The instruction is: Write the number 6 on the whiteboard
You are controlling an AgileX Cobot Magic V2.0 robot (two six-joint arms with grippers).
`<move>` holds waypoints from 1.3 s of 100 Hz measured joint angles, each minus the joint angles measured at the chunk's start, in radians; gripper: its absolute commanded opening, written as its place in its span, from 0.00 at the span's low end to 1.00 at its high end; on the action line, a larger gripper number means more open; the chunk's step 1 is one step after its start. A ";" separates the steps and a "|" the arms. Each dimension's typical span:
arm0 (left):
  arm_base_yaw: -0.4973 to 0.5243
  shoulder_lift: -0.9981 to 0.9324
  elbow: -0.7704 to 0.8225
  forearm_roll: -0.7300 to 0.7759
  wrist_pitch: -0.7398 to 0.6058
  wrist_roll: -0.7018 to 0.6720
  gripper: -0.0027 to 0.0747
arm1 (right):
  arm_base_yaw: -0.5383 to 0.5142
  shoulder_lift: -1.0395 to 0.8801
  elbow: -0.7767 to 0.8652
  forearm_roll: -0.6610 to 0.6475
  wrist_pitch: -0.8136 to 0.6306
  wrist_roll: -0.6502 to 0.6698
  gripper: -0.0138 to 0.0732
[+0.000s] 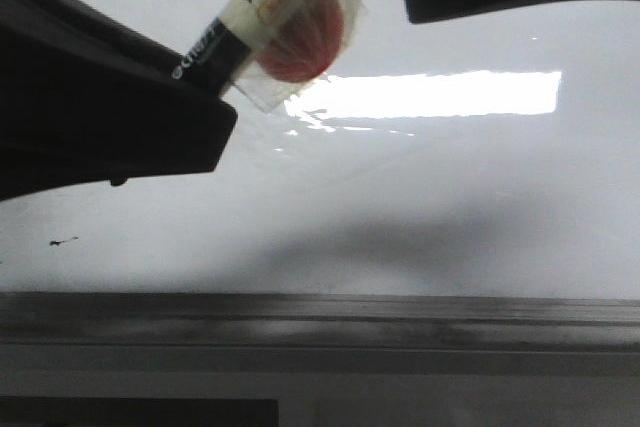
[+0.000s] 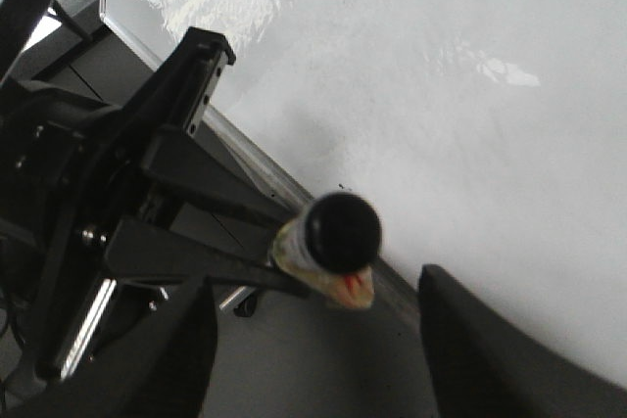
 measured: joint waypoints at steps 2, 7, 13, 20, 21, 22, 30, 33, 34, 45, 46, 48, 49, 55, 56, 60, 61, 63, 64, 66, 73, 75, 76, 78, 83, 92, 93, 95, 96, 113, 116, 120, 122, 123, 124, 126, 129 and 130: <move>-0.002 0.003 0.000 -0.002 0.000 0.000 0.01 | 0.001 0.008 -0.003 0.000 -0.011 0.000 0.62; -0.011 0.011 0.000 -0.005 0.000 0.000 0.01 | 0.008 0.026 -0.005 0.004 -0.038 0.000 0.62; -0.023 0.022 0.000 -0.006 0.000 0.000 0.01 | 0.008 0.045 -0.006 0.010 -0.062 0.000 0.60; -0.037 0.033 0.000 -0.006 0.000 0.000 0.01 | 0.008 0.068 -0.006 0.017 -0.076 -0.002 0.53; -0.038 0.033 0.000 -0.006 0.000 0.000 0.01 | 0.008 0.073 -0.006 0.020 -0.076 -0.002 0.51; -0.040 0.033 0.000 -0.006 0.000 0.000 0.01 | 0.008 0.075 -0.006 0.020 -0.078 -0.002 0.50; -0.046 0.035 0.000 -0.008 0.000 0.000 0.01 | 0.008 0.093 -0.006 0.024 -0.084 -0.002 0.33; -0.048 0.035 0.000 -0.009 0.000 0.000 0.01 | 0.008 0.098 -0.006 0.026 -0.086 -0.002 0.26; -0.048 0.035 0.000 -0.009 0.000 0.000 0.01 | 0.008 0.098 -0.006 0.026 -0.088 -0.002 0.24; -0.049 0.040 0.000 -0.011 0.000 0.000 0.01 | 0.013 0.102 -0.012 0.047 -0.091 0.005 0.08; -0.049 0.040 0.000 -0.011 -0.002 0.002 0.01 | 0.015 0.102 -0.012 0.047 -0.091 0.004 0.08; -0.049 0.042 0.000 -0.011 -0.003 0.002 0.01 | 0.016 0.102 -0.015 0.047 -0.091 0.004 0.08; -0.049 0.042 0.000 -0.011 -0.003 0.002 0.01 | 0.017 0.102 -0.015 0.047 -0.091 0.004 0.08; -0.049 0.042 0.000 -0.011 -0.004 0.002 0.01 | 0.017 0.102 -0.015 0.050 -0.091 0.004 0.08; -0.049 0.042 0.000 -0.011 -0.004 0.002 0.01 | 0.017 0.102 -0.015 0.050 -0.091 0.004 0.08; -0.049 0.042 0.000 -0.013 -0.004 0.002 0.01 | 0.017 0.102 -0.015 0.050 -0.091 0.004 0.08; -0.049 0.042 0.000 -0.013 -0.004 0.002 0.02 | 0.017 0.102 -0.015 0.050 -0.091 0.004 0.08; -0.049 0.042 0.000 -0.017 -0.004 0.004 0.03 | 0.017 0.102 -0.015 0.050 -0.091 0.004 0.08; -0.049 0.042 0.000 -0.018 -0.006 0.004 0.04 | 0.017 0.102 -0.015 0.050 -0.091 0.004 0.08; -0.049 0.042 0.000 -0.020 -0.005 0.004 0.06 | 0.017 0.102 -0.015 0.050 -0.091 0.004 0.08; -0.049 0.042 0.000 -0.024 -0.008 0.004 0.22 | 0.017 0.102 -0.015 0.050 -0.091 0.004 0.08; -0.049 0.042 0.000 -0.024 -0.010 0.004 0.29 | 0.017 0.102 -0.015 0.050 -0.091 0.004 0.08; -0.049 0.042 0.000 -0.025 -0.009 0.004 0.31 | 0.017 0.102 -0.015 0.050 -0.091 0.004 0.08; -0.049 0.042 0.000 -0.028 -0.016 0.004 0.39 | 0.017 0.102 -0.015 0.050 -0.091 0.004 0.08; -0.049 0.042 0.000 -0.038 -0.032 0.004 0.53 | 0.017 0.102 -0.015 0.046 -0.091 0.002 0.08; -0.028 0.030 0.000 -0.069 -0.046 0.004 0.66 | 0.011 0.105 -0.015 0.042 -0.090 0.001 0.08; -0.023 0.028 0.000 -0.073 -0.046 0.004 0.66 | 0.011 0.105 -0.015 0.042 -0.090 0.001 0.08; -0.011 0.021 0.000 -0.082 -0.045 0.004 0.66 | 0.009 0.105 -0.015 0.042 -0.090 0.001 0.08; -0.007 0.018 0.000 -0.092 -0.045 0.004 0.65 | 0.007 0.105 -0.015 0.042 -0.090 0.001 0.08; 0.136 -0.089 0.000 -0.205 -0.015 0.004 0.59 | -0.043 0.105 -0.030 0.042 -0.084 0.001 0.08; 0.161 -0.105 0.000 -0.211 -0.010 0.004 0.58 | -0.059 0.106 -0.040 0.039 -0.079 -0.001 0.08; 0.195 -0.142 0.000 -0.220 -0.006 0.004 0.57 | -0.076 0.106 -0.061 0.030 -0.072 -0.001 0.08; 0.210 -0.157 0.000 -0.223 -0.003 0.004 0.58 | -0.088 0.106 -0.072 0.021 -0.066 -0.001 0.08; 0.215 -0.157 0.000 -0.223 -0.003 0.002 0.58 | -0.096 0.106 -0.076 0.019 -0.064 -0.001 0.08; 0.223 -0.167 0.000 -0.225 0.000 0.002 0.58 | -0.100 0.106 -0.084 0.015 -0.061 -0.001 0.08; 0.231 -0.181 0.000 -0.226 0.002 0.002 0.58 | -0.112 0.106 -0.097 0.008 -0.053 -0.001 0.08; 0.248 -0.202 0.000 -0.227 0.005 0.002 0.58 | -0.130 0.108 -0.114 0.000 -0.037 -0.003 0.08; 0.254 -0.207 0.000 -0.227 0.004 0.002 0.57 | -0.139 0.108 -0.119 -0.003 -0.034 -0.003 0.08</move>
